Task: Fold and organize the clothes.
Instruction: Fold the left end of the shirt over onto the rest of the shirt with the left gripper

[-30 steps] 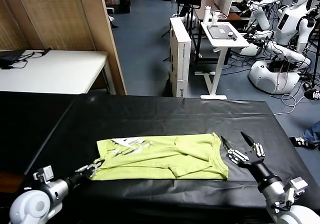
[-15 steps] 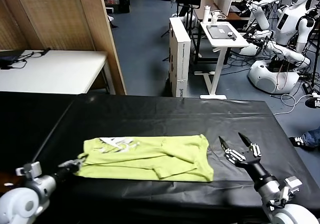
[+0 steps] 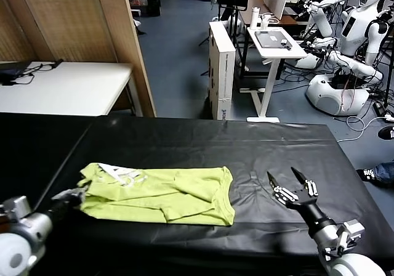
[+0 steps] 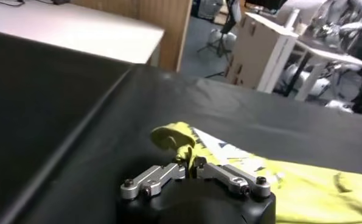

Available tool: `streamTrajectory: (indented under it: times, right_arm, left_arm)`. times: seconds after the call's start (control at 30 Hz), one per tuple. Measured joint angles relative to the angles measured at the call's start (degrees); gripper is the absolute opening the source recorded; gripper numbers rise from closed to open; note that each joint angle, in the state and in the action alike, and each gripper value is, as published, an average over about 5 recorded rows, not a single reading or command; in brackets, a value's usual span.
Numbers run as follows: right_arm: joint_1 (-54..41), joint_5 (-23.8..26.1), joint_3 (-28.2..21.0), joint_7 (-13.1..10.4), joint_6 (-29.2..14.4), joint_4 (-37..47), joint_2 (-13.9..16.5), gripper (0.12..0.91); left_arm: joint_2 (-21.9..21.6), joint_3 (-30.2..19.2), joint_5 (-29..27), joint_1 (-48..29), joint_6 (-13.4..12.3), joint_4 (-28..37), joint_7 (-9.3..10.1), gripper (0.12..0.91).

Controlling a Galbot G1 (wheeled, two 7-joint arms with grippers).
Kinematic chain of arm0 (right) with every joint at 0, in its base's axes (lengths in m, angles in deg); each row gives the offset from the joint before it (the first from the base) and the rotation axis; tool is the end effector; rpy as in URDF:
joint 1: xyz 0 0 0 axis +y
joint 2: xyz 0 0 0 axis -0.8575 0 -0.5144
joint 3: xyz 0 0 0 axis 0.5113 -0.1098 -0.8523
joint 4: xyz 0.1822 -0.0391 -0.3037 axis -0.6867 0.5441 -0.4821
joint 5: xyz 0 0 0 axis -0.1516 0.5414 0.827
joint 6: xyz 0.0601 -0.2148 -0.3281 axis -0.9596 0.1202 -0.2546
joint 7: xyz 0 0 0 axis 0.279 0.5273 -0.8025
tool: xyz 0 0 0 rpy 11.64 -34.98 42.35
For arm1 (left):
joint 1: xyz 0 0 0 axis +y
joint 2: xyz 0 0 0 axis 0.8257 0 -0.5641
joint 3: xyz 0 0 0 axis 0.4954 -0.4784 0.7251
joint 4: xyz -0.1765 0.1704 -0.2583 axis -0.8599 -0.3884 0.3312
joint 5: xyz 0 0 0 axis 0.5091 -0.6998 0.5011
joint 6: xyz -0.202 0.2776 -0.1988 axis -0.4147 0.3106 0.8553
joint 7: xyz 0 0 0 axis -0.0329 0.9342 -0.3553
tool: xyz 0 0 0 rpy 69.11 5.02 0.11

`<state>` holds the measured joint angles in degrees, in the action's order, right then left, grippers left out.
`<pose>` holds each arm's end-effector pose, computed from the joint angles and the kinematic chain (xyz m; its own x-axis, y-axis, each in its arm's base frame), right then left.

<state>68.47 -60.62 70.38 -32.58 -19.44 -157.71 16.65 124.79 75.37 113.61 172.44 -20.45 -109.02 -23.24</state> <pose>0.1965 -0.1202 -0.2626 -0.9749 -0.2021 0.0932 -0.1978 0.9788 0.0528 0.2424 0.1092 -0.2071 -0.8590 0.2809 0.4279 0.1117 0.9187 -0.3788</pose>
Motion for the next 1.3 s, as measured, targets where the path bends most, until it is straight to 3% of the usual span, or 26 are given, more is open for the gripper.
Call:
streamTrajectory:
  times: [0.3, 0.57, 0.83, 1.3]
  right_arm:
    - [2.6, 3.8, 1.3, -0.1, -0.8, 1.7, -1.9, 0.907]
    - [2.1, 4.2, 0.2, -0.3, -0.7, 2.6, -2.2, 0.907]
    - [1.9, 4.2, -0.3, -0.3, -0.5, 2.9, -2.0, 0.907]
    - [1.9, 4.8, -1.4, -0.3, -0.6, 2.6, -2.0, 0.907]
  left_arm:
    - [9.5, -15.9, -4.9, -6.5, -1.0, 2.8, 0.60, 0.197]
    - [16.6, -25.0, -6.8, -11.3, -0.8, 5.7, 2.05, 0.197]
    - [20.3, -28.8, -8.2, -12.6, -0.8, 7.6, 1.84, 0.197]
    - [21.3, -30.2, -10.7, -11.8, -2.3, 10.4, 0.25, 0.201]
